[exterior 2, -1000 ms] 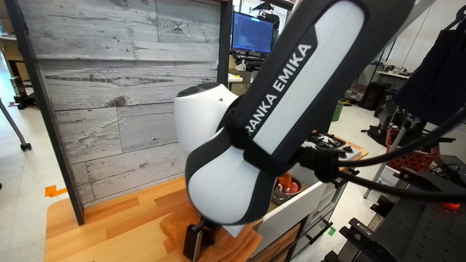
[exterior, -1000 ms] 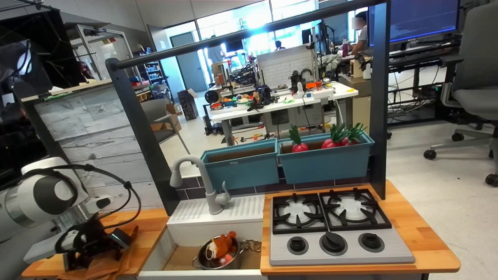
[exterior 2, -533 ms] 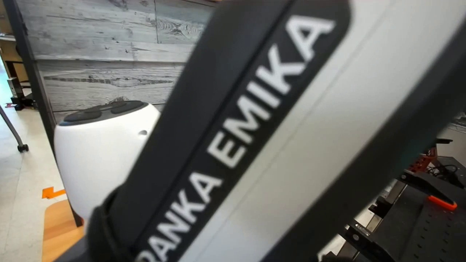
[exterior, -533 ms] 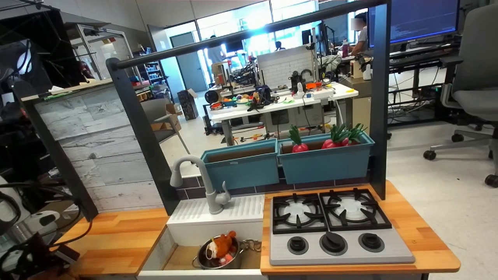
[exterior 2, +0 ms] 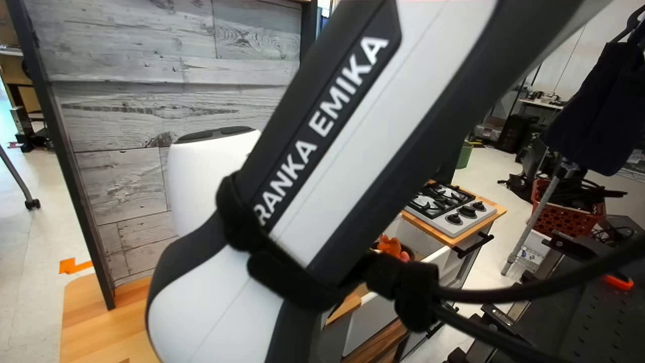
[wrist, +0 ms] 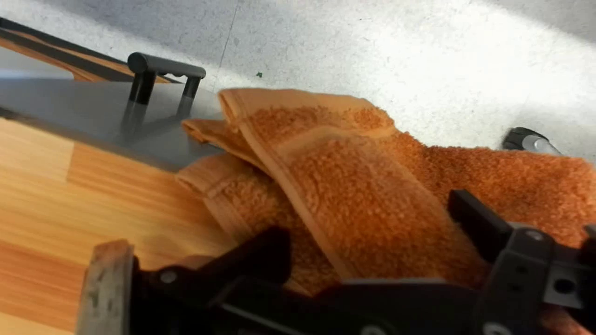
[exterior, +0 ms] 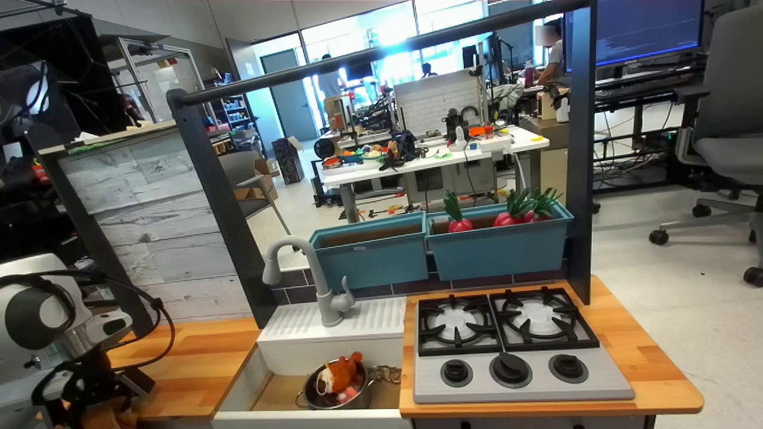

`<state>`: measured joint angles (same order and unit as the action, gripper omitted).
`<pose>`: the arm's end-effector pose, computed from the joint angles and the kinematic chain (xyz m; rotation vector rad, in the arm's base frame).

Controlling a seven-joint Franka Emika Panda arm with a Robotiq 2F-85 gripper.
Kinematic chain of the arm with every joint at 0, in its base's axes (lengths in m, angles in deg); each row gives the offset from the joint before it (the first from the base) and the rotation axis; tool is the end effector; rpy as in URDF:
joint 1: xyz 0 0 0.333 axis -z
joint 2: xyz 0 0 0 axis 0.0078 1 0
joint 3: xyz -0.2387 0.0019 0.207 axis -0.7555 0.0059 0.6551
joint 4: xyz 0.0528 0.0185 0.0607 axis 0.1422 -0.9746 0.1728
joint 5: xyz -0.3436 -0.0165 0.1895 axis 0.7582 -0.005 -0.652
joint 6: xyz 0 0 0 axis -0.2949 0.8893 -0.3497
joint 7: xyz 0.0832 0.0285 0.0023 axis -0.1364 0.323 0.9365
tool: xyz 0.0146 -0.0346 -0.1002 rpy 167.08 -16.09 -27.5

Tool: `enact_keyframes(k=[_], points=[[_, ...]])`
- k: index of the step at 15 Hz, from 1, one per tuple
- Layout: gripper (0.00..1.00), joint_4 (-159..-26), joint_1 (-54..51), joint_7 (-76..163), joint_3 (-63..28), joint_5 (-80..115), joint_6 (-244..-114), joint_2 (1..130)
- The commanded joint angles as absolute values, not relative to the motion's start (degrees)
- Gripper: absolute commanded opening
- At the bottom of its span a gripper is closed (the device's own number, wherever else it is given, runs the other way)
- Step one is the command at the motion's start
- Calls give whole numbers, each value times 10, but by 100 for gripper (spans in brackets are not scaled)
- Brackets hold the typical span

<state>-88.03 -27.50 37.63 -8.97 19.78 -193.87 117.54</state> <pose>0.5385 0.3273 -0.0610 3.0577 0.6332 -0.1792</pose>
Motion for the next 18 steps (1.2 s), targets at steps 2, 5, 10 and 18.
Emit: enact_keyframes(k=[2, 5, 10, 18], points=[[100, -927, -203, 427, -48, 173, -1947, 1130], [100, -1027, -175, 468, -8, 172, -1990, 1047], [65, -1143, -90, 539, 91, 146, -2130, 935], [56, -1207, 20, 586, 208, 97, -2118, 832]])
